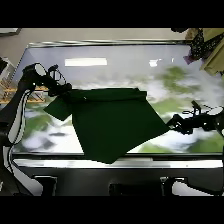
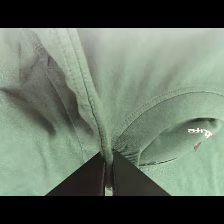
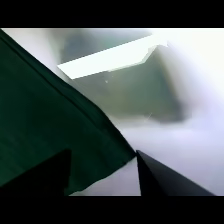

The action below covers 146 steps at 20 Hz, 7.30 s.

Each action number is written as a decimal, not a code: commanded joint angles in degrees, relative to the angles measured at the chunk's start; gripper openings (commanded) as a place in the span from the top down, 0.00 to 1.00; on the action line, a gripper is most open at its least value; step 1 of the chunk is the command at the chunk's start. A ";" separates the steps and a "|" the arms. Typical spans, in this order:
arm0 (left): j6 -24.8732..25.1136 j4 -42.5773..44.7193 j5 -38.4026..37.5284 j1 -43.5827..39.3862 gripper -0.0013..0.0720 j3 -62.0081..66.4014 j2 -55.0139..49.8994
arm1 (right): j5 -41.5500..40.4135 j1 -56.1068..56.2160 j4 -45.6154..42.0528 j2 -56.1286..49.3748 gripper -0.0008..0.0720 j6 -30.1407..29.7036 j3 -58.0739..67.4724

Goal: Fold the clothes and pants, and hang the long-sleeved shirts on hangers.

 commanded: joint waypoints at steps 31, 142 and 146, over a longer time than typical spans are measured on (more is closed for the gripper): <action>-4.76 -0.63 -6.80 -5.64 0.96 0.04 1.29 | 26.80 0.50 -10.03 -19.19 0.53 14.25 61.99; 14.03 -12.57 5.79 18.29 0.55 -37.77 32.94 | 2.43 -5.88 1.31 16.46 0.39 -2.14 -20.50; 14.23 -13.25 6.25 18.29 0.55 -37.90 31.41 | -2.23 -5.88 7.54 16.44 0.39 -2.89 -24.83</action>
